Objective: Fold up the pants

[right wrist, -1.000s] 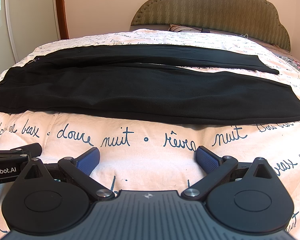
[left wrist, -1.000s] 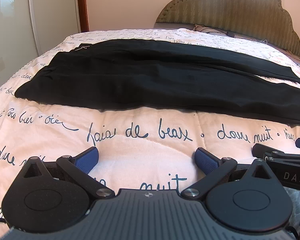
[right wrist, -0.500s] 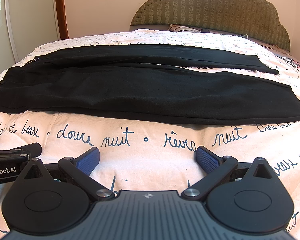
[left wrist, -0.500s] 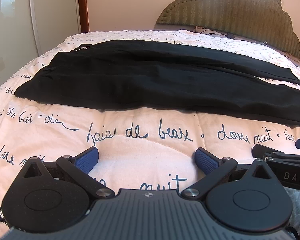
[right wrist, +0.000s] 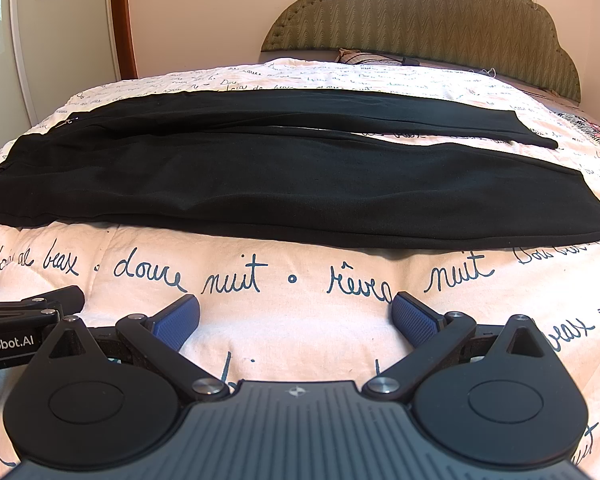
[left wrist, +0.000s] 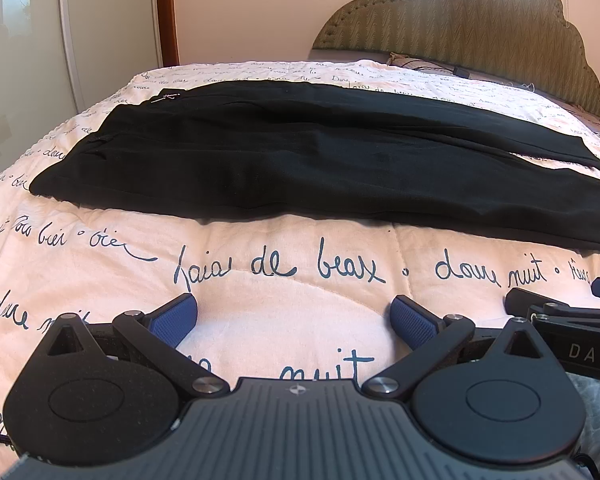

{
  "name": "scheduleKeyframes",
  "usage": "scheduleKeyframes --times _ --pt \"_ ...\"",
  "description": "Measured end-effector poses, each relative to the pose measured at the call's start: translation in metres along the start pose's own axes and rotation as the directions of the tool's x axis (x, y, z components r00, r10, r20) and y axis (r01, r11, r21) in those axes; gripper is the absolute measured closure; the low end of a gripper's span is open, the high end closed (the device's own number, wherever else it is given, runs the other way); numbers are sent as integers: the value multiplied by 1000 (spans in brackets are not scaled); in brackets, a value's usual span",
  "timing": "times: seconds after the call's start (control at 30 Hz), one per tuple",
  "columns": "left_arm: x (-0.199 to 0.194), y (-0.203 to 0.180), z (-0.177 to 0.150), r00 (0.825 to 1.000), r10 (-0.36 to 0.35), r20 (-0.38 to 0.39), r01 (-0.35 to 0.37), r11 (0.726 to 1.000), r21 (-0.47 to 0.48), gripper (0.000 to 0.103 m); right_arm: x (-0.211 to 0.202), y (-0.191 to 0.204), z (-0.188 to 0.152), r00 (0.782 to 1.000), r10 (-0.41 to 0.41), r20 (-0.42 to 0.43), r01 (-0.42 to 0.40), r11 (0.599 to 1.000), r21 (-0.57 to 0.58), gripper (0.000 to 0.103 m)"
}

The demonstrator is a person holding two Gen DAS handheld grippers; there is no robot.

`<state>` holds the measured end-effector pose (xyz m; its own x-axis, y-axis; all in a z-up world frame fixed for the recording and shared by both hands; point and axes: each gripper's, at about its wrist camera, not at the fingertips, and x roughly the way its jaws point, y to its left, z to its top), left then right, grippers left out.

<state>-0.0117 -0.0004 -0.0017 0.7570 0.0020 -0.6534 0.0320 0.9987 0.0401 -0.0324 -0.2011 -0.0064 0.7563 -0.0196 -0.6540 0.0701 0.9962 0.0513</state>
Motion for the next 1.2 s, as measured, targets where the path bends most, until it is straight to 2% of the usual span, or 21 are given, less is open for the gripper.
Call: scheduleKeyframes --times 0.93,1.2 --pt "0 0 0 1000 -4 1 4 1000 -5 0 0 0 -1 1000 0 1 0 1000 1 0" --pt "-4 9 4 999 -40 -7 40 999 -5 0 0 -1 1 1000 5 0 -5 1000 2 0"
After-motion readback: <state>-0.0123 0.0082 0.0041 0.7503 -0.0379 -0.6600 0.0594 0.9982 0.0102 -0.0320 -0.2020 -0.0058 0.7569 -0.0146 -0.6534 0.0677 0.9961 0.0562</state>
